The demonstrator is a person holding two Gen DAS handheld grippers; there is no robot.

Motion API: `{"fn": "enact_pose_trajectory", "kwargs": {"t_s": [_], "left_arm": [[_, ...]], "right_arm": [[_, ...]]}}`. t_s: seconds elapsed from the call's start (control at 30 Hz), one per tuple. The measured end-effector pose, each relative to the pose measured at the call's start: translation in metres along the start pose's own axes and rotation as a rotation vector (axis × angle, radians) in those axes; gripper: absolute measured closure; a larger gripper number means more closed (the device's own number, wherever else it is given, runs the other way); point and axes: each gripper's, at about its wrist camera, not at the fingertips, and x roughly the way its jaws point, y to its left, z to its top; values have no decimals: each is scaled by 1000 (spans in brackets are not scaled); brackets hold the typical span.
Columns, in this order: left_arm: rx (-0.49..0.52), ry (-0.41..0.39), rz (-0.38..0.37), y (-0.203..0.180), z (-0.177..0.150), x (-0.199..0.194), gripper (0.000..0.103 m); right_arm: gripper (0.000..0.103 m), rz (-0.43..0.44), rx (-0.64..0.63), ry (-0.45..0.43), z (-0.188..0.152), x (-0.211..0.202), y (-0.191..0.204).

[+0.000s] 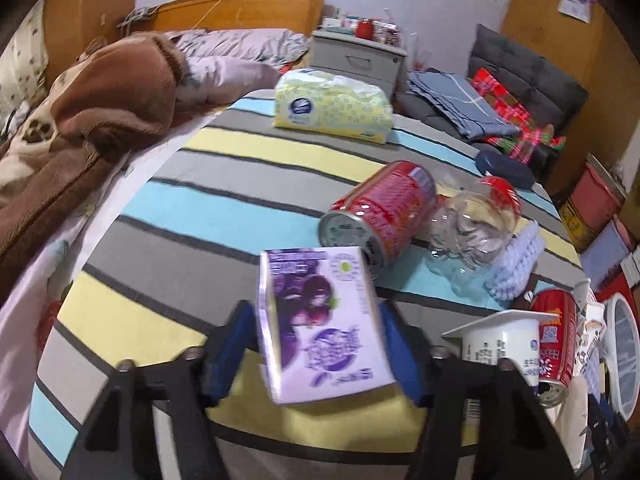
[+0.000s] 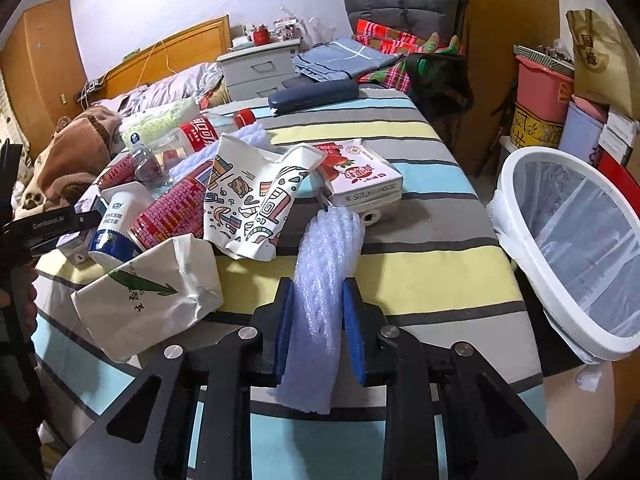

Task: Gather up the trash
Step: 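Close the left tool on the purple carton while the right tool grips the foam sleeve, then carry both held items over the white wastebasket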

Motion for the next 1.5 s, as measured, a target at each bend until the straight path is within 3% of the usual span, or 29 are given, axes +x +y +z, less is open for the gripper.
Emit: {"fn": "enact_pose_trajectory", "kwargs": {"t_s": [0.3, 0.7, 1.1, 1.5], "left_arm": [[49, -40, -16, -12, -7, -20, 44], [117, -138, -106, -46, -22, -90, 44], [256, -174, -224, -137, -32, -126, 44], [412, -136, -418, -259, -58, -136, 44]], "right_arm": [[79, 28, 4, -23, -2, -7, -7], [79, 59, 26, -94, 2, -35, -22], [79, 31, 56, -170, 6, -67, -55], [79, -53, 135, -238, 10, -95, -120]]}}
